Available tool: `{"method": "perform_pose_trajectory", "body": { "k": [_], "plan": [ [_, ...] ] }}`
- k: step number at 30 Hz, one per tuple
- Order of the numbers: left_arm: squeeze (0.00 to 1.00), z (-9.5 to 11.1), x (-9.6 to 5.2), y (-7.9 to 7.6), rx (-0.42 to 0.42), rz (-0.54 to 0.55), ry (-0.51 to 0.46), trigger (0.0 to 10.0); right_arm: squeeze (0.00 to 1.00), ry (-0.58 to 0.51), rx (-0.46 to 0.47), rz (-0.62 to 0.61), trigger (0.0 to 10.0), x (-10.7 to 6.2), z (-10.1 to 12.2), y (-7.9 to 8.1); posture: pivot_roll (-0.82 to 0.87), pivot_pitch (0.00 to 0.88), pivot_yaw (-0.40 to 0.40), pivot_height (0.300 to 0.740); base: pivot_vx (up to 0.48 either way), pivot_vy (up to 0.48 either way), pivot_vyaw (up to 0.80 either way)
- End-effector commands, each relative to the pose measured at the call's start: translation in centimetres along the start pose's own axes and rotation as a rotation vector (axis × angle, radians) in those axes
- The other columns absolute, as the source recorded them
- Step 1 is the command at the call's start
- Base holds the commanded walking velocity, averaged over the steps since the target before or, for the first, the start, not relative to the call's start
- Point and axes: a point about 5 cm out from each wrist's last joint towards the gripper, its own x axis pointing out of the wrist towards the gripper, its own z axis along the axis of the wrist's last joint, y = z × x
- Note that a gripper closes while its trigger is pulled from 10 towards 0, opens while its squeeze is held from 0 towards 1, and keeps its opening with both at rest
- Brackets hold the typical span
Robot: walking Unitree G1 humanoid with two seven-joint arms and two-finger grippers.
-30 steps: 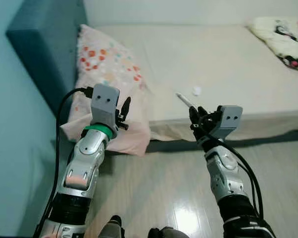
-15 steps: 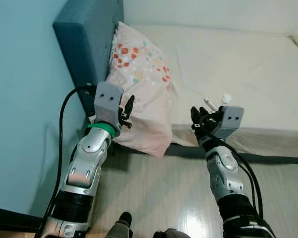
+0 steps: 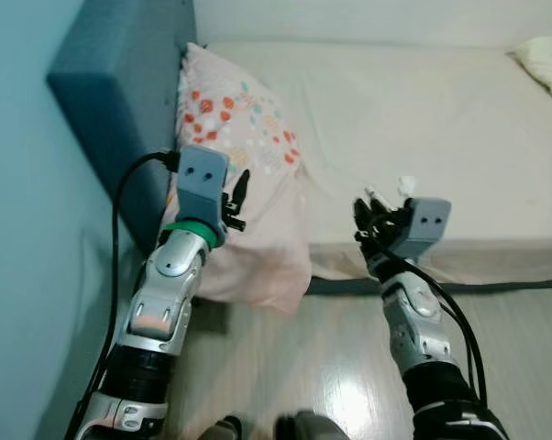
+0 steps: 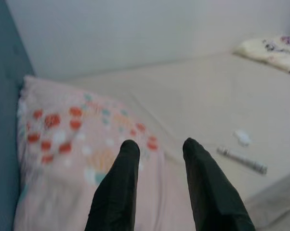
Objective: Clean up the room
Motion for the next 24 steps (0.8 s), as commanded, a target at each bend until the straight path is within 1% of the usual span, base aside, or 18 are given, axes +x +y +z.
{"method": "perform_pose_trajectory", "body": {
  "k": [1, 5, 10, 13, 15, 16, 19, 20, 24],
  "plan": [
    [0.0, -0.4, -0.2, 0.6, 0.011, 0.018, 0.01, 10.0, 0.0, -0.011, 0.026, 0.026, 10.0, 0.4, 0.1, 0.9, 0.09, 0.129, 0.006, 0.74, 0.48, 0.0, 0.0],
    [0.0, -0.3, -0.2, 0.3, 0.017, 0.0, -0.003, 10.0, 0.0, -0.012, 0.019, 0.01, 10.0, 0.6, 0.2, 0.4, 0.09, 0.119, 0.002, 0.74, 0.476, 0.0, 0.0],
    [0.0, 0.0, -0.1, 0.2, 0.019, -0.009, -0.014, 10.0, 0.0, -0.012, 0.011, 0.008, 10.0, 0.6, 0.2, 0.3, 0.09, 0.111, 0.0, 0.74, 0.46, 0.0, 0.0],
    [0.0, 0.2, -0.2, -0.3, 0.017, -0.032, -0.028, 10.0, 0.0, -0.01, 0.008, 0.002, 10.0, 0.5, 0.1, 0.2, 0.1, 0.119, -0.002, 0.74, 0.409, 0.0, 0.0],
    [0.0, 0.4, -0.4, -1.1, 0.002, -0.093, -0.048, 10.0, 0.0, 0.001, 0.0, -0.008, 10.0, 0.4, -0.2, 0.0, 0.1, 0.106, 0.003, 0.74, 0.0, 0.0, 0.0],
    [0.0, 0.4, -0.4, -1.1, 0.002, -0.093, -0.048, 10.0, 0.0, 0.001, 0.0, -0.008, 10.0, 0.4, -0.2, 0.0, 0.1, 0.106, 0.003, 0.74, 0.0, 0.0, 0.0],
    [0.0, 0.5, -0.7, -2.1, -0.007, -0.156, -0.056, 10.0, 0.0, 0.005, 0.007, -0.02, 10.0, 0.4, -0.2, -0.2, 0.1, 0.119, 0.0, 0.74, 0.0, 0.0, 0.0],
    [0.0, 0.5, -0.7, -2.1, -0.007, -0.156, -0.056, 10.0, 0.0, 0.005, 0.007, -0.02, 10.0, 0.4, -0.2, -0.2, 0.1, 0.119, 0.0, 0.74, 0.0, 0.0, 0.0],
    [0.0, 0.3, -1.2, -3.0, 0.004, -0.202, -0.053, 10.0, 0.0, 0.011, 0.001, -0.03, 10.0, 0.4, -0.4, -0.5, 0.1, 0.114, 0.005, 0.74, 0.0, 0.0, 0.0]
  ]
}}
